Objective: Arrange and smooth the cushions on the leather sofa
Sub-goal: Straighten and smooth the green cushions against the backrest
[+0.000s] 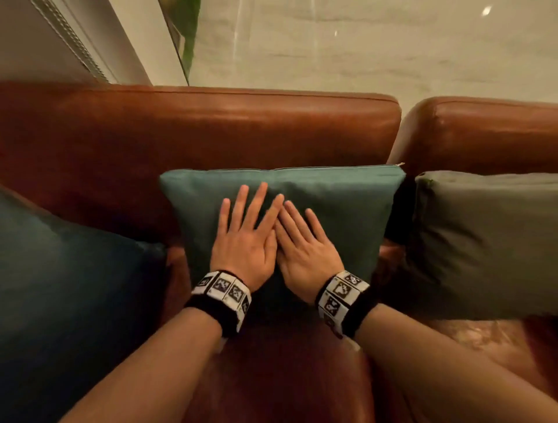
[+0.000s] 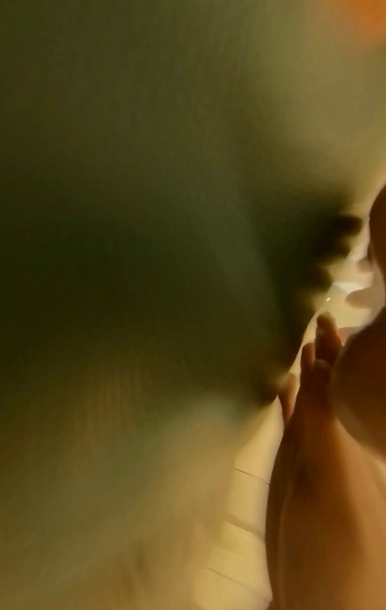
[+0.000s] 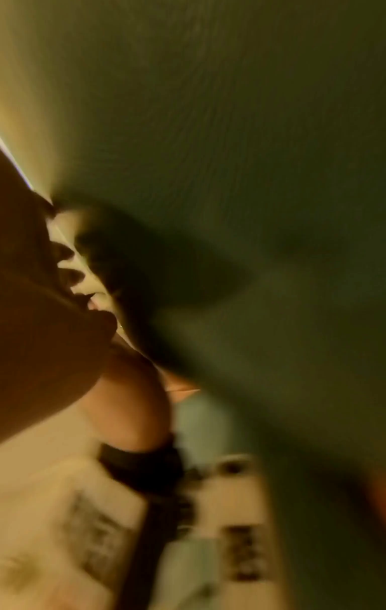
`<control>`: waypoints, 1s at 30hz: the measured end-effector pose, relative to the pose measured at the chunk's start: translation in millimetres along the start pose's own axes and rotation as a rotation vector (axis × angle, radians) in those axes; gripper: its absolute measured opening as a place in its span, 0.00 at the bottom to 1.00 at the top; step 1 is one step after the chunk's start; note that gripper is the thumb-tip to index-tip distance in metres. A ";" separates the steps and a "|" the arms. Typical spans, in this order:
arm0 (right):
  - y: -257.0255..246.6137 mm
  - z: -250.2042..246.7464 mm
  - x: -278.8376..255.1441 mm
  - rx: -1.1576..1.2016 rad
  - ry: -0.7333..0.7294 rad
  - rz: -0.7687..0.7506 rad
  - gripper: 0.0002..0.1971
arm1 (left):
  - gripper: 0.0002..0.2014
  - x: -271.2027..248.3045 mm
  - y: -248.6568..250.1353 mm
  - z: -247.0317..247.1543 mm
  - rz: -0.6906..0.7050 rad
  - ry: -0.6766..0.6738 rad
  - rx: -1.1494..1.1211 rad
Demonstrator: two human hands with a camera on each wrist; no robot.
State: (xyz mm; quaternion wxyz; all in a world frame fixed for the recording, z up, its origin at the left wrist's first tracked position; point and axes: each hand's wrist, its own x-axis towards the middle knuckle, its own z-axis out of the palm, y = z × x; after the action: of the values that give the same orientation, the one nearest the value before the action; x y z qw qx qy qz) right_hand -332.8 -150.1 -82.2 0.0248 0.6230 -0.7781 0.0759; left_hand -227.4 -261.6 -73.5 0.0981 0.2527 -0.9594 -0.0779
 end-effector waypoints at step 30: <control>5.3 38.9 -26.8 -0.164 -0.005 -0.337 0.31 | 0.28 24.1 -65.4 -15.7 -0.145 -0.107 0.187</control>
State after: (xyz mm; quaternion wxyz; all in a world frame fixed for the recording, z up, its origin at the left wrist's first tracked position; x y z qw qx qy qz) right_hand -329.8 -128.9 -124.7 0.0859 0.7405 -0.6665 0.0053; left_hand -213.7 -331.5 -67.6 0.0172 0.3248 -0.9456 -0.0083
